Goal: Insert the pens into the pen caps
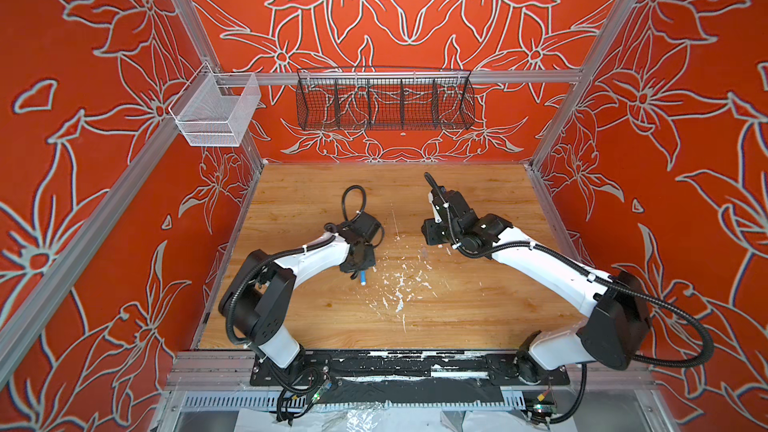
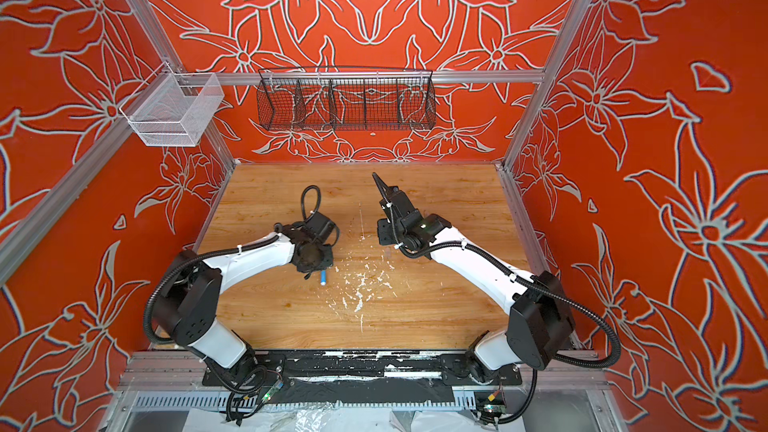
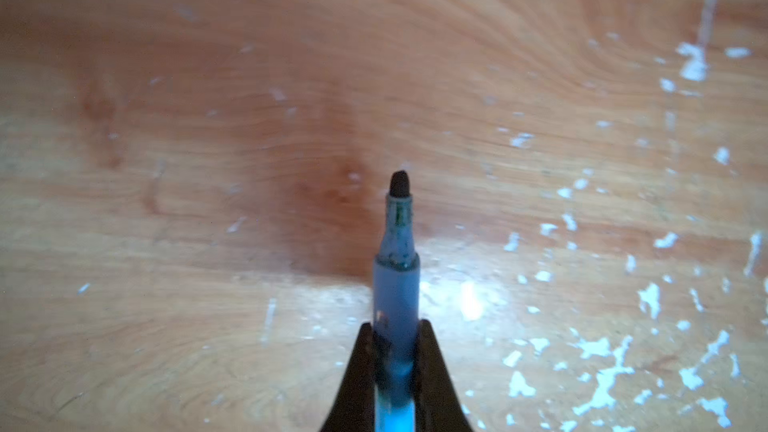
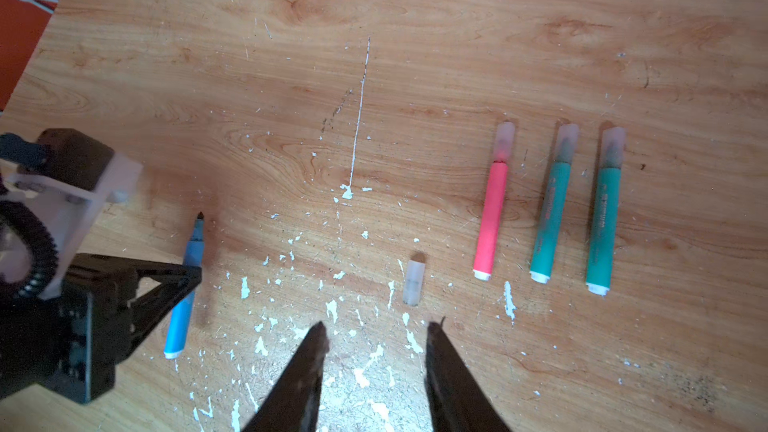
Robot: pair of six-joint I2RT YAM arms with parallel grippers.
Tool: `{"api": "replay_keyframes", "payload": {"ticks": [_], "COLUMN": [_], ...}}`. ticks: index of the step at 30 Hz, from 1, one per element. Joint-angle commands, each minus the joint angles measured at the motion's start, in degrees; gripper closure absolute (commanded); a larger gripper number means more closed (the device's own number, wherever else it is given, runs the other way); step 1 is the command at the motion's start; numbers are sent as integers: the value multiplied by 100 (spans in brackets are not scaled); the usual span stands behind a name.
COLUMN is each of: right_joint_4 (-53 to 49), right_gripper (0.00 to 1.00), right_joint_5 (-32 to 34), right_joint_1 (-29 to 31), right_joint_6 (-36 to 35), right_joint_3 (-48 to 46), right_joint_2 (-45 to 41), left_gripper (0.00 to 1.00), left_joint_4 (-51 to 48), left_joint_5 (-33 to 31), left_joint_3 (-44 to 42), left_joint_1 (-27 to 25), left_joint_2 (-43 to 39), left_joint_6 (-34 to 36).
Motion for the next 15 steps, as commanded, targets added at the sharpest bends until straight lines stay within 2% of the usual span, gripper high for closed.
{"api": "replay_keyframes", "payload": {"ticks": [1,6,9,11,14,15], "right_joint_4": [-41,-104,-120,-143,-196,-210], "right_gripper": [58,58,58,57,57,57], "right_joint_5": [185,238,241,224,205,196], "right_joint_1": [-183,-351,-431,-462,-486,-495], "right_joint_6": [41,15,3,-7,-60,-76], "right_joint_3": [-136,-290,-350,-333,-248,-213], "right_joint_2": [-282,-600,-752,-784,-790,-790], "left_gripper": [100,100,96,89,68,64], "left_joint_4": [-674,-923,-966,-1001,-1114,-1183], "left_joint_5": [-524,-492,-400,-337,-266,-223], "left_joint_3": [649,1122,1204,1249,1341,1393], "left_joint_1": [-546,-827,-855,-854,-854,-854], "left_joint_2": [783,1357,1453,1493,1523,1510], "left_joint_6": [426,877,1093,1172,1296,1330]}}
